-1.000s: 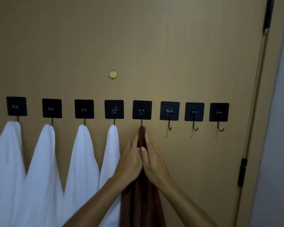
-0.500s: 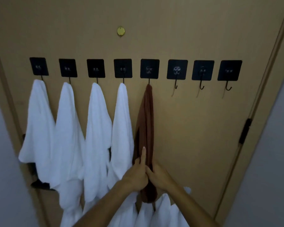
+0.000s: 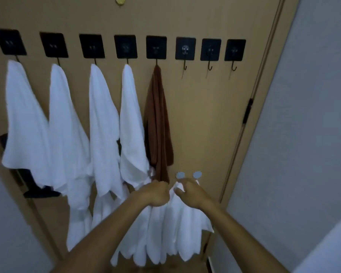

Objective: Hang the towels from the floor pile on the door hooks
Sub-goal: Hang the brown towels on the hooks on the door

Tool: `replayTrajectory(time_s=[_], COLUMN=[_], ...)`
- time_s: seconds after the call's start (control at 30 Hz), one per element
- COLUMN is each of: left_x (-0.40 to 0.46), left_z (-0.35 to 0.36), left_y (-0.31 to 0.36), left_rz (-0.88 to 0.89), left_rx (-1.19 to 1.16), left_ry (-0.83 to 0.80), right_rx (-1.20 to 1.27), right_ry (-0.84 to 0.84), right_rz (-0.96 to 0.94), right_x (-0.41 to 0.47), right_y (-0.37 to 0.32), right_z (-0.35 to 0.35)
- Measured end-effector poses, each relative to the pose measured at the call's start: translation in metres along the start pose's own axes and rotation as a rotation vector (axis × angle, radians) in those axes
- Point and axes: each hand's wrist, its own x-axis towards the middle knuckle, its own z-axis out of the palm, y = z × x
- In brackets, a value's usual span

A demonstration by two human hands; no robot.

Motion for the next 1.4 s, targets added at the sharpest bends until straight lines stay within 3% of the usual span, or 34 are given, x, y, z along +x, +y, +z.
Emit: replayTrajectory(time_s=[0.23, 0.6, 0.8, 1.1, 1.4], left_x=[-0.037, -0.075, -0.103, -0.141, -0.132], left_z=[0.079, 0.248, 0.333, 0.442, 0.525], left_y=[0.035, 0.182, 0.272, 0.392, 0.401], left_rz=[0.16, 0.464, 0.553, 0.575, 0.438], left_rx=[0.033, 0.06, 0.143, 0.197, 0.23], left_ry=[-0.086, -0.377, -0.524, -0.608, -0.681], right_rx=[-0.099, -0.107, 0.091, 0.247, 0.323], right_ry=[-0.091, -0.061, -0.064, -0.141, -0.204], right_rz=[0.315, 0.856, 1.141, 1.286, 1.183], right_x=[-0.117, -0.369, -0.532, -0.691, -0.669], right_y=[0.044, 0.186, 0.263, 0.366, 0.441], right_z=[0.056, 0.073, 0.095, 0.115, 0.161])
